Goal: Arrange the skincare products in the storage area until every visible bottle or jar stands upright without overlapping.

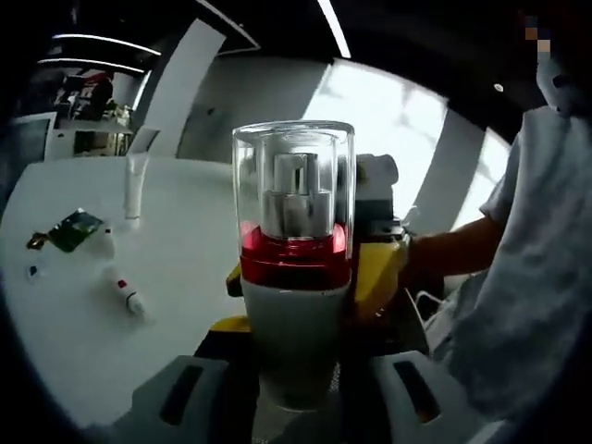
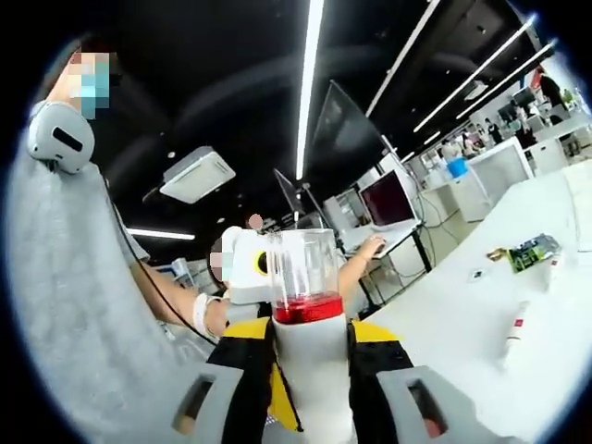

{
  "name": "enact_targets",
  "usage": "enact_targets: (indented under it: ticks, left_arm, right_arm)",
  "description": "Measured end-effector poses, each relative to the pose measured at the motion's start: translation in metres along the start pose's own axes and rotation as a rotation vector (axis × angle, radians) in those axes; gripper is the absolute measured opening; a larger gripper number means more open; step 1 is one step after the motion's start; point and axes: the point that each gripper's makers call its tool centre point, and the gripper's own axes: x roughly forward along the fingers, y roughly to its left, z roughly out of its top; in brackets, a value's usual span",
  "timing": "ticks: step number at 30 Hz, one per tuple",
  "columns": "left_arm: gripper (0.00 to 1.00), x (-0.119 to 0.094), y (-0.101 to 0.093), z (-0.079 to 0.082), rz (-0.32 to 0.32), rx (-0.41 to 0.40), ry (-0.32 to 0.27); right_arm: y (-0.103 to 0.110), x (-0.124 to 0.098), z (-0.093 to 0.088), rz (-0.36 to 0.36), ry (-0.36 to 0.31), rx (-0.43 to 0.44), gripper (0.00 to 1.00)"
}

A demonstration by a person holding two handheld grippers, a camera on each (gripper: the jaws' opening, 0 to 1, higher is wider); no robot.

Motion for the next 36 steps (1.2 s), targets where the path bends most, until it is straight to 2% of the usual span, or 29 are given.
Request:
enact_targets:
  ticks: [9, 14, 30, 33, 36]
  left_arm:
    - [0.31, 0.003, 0.017, -0.010, 0.133, 0.067, 0.058]
    - [0.31, 0.006, 0.026, -0.020, 0.201, 0.123, 0.118]
    - [0.30, 0.009, 0.033, -0.031, 0.256, 0.174, 0.179]
    - [0.30, 0.010, 0.035, -0.032, 0.276, 0.192, 0.190]
    - [0.30, 0.009, 0.037, -0.032, 0.284, 0.200, 0.192]
  right_arm:
    - [-0.012, 0.000, -0.007, -0.085, 0.054, -0.058, 0.27]
    - [-0.018, -0.001, -0.013, -0.130, 0.095, -0.088, 0.27]
    - [-0.024, 0.000, -0.020, -0.186, 0.155, -0.145, 0.28]
    - [-0.026, 0.000, -0.021, -0.218, 0.172, -0.154, 0.28]
    - [-0.029, 0.000, -0.020, -0.280, 0.176, -0.139, 0.28]
